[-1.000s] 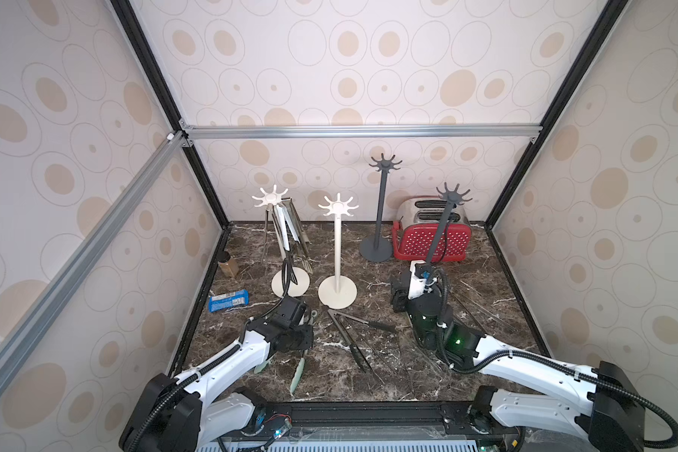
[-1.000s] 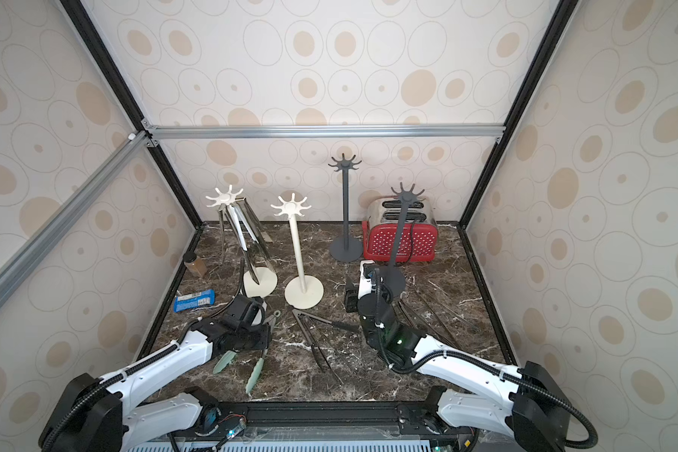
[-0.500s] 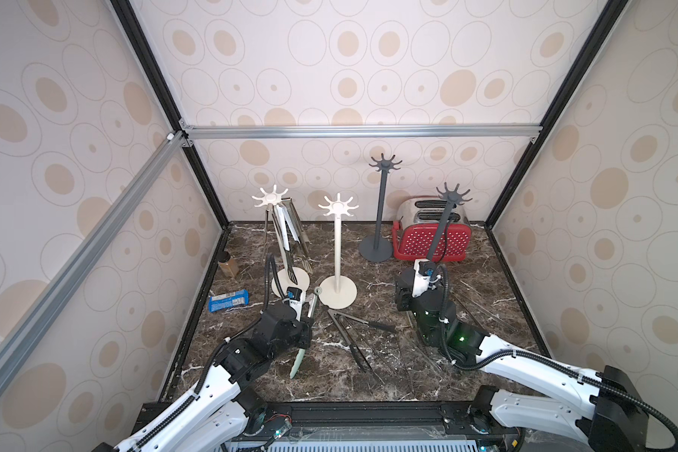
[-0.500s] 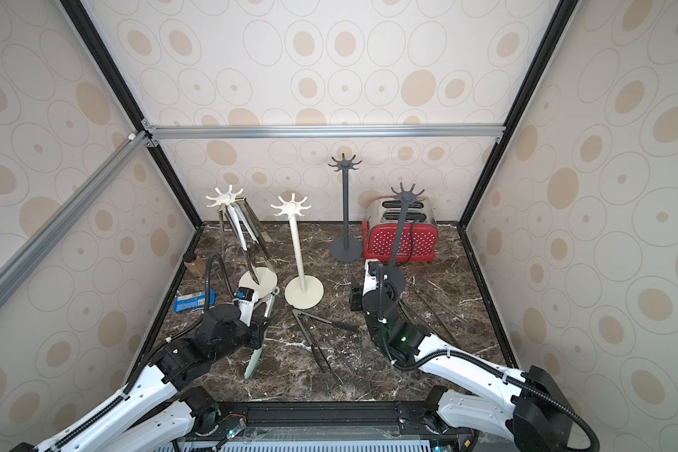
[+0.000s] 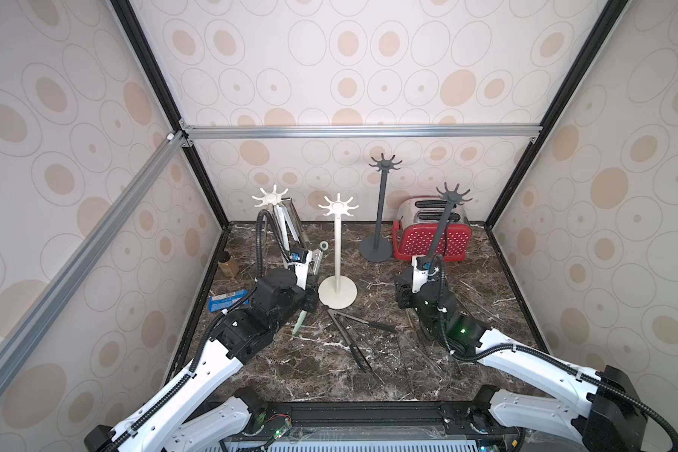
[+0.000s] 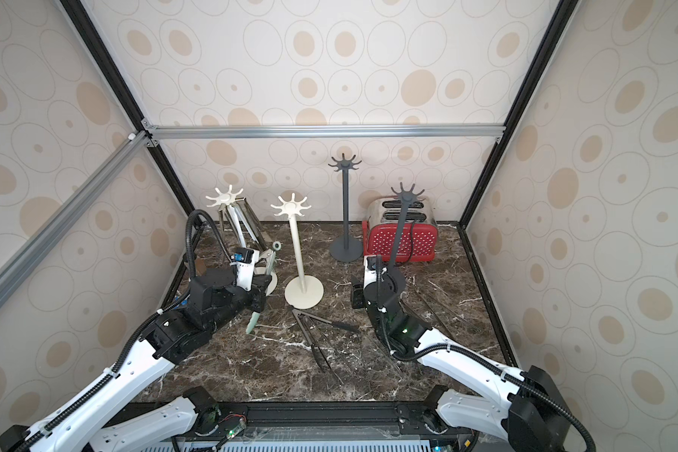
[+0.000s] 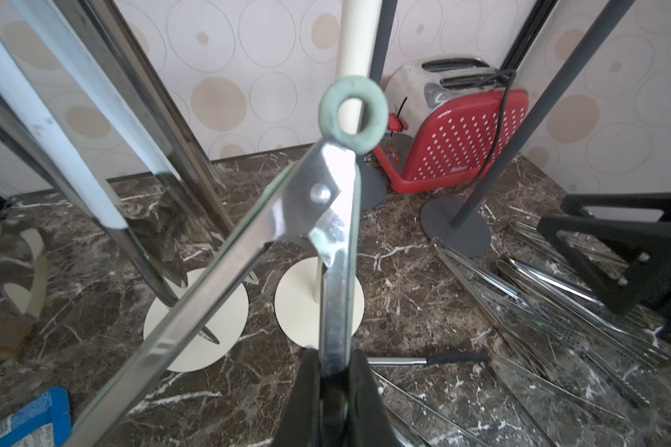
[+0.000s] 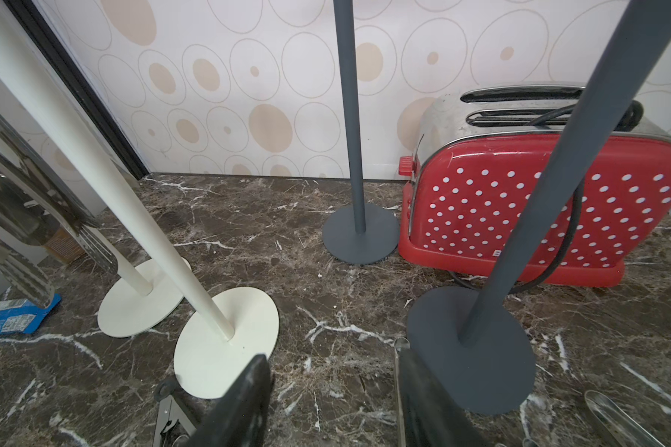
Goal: Hang food tongs on kitchen utensil racks
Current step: Pick up the food tongs from the center of the board, then hang the food tongs on the rack.
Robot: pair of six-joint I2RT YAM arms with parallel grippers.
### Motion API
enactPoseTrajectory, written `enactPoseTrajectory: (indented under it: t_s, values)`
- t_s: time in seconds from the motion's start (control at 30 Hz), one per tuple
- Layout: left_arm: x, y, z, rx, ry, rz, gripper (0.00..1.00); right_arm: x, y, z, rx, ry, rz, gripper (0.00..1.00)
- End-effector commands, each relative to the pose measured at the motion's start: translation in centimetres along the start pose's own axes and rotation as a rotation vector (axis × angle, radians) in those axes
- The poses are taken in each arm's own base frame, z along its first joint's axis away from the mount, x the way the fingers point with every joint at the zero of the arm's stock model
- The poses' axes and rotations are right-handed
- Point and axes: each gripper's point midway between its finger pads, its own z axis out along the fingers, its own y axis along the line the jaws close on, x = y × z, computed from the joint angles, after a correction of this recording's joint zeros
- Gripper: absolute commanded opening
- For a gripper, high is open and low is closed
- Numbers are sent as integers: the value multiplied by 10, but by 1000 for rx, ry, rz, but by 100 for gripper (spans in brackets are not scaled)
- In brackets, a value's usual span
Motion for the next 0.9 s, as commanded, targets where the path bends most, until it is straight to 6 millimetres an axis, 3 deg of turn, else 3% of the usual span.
enactPoseTrajectory:
  t_s: [0.0, 0.2, 0.4, 0.7, 0.87]
  values:
    - [-46, 4, -18, -36, -108, 21, 0, -2, 5, 2, -28, 29, -14, 55]
    - [-60, 8, -30, -54, -123, -5, 0, -2, 9, 2, -53, 45, -21, 55]
    - [-70, -1, -33, -7, -142, -28, 0, -1, 15, 4, -78, 73, -36, 54]
    - [-90, -10, -25, 17, -144, -86, 0, 3, 20, 5, -104, 112, -53, 53]
    - [-89, -11, -17, 10, -124, -87, 0, 4, 20, 6, -107, 120, -60, 53]
